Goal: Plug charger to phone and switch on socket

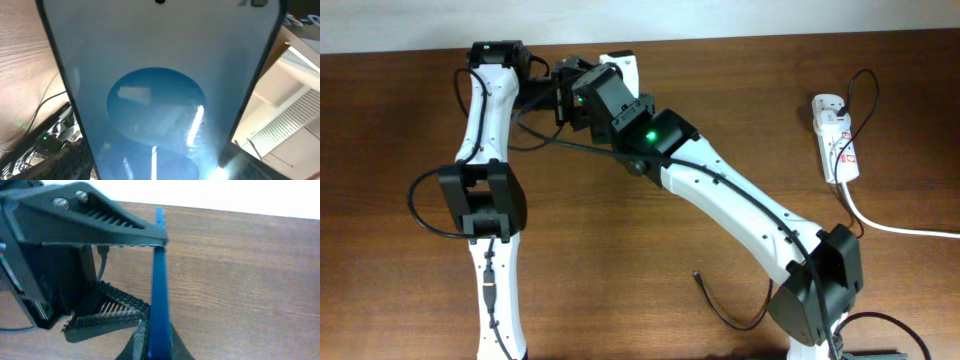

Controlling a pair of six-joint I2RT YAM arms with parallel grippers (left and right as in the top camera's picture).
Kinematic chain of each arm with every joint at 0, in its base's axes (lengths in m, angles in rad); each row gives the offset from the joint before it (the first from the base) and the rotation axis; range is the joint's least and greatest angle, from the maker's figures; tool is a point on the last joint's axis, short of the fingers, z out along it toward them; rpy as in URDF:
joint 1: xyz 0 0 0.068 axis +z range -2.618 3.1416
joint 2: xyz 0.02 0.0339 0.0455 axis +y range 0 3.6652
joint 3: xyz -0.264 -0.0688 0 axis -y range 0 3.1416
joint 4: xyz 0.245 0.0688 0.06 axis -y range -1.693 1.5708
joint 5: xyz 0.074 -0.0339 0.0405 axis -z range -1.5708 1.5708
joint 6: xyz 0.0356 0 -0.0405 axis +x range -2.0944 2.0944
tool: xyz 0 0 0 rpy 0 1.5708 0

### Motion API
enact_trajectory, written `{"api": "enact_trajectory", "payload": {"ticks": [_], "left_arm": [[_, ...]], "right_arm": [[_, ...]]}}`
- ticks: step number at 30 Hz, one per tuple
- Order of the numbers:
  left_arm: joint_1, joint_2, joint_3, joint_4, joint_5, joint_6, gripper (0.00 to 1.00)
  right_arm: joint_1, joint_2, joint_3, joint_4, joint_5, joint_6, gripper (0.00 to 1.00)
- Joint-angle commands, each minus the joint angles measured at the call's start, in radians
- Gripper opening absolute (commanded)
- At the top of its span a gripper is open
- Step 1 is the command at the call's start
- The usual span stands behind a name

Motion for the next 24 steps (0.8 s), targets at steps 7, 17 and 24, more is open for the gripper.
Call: {"api": "enact_trajectory", "payload": {"ticks": [7,17,24], "left_arm": [[0.002,0.004,0.023,-0.006,0.038,-0.008,0.99],[0.002,0.004,0.023,-0.003,-0.039,-0.017,0.96],[0.002,0.004,0.023,-0.003,-0.02,-0.146,0.65]], "right_arm": [[0.003,0.005,0.016,0.027,0.057,0.233,0.04],[-0.024,-0.055,0.016,-0.015,-0.109,1.139,0.04],[-0.03,-0.064,0.016,-0.016,-0.152,1.332,0.04]]}}
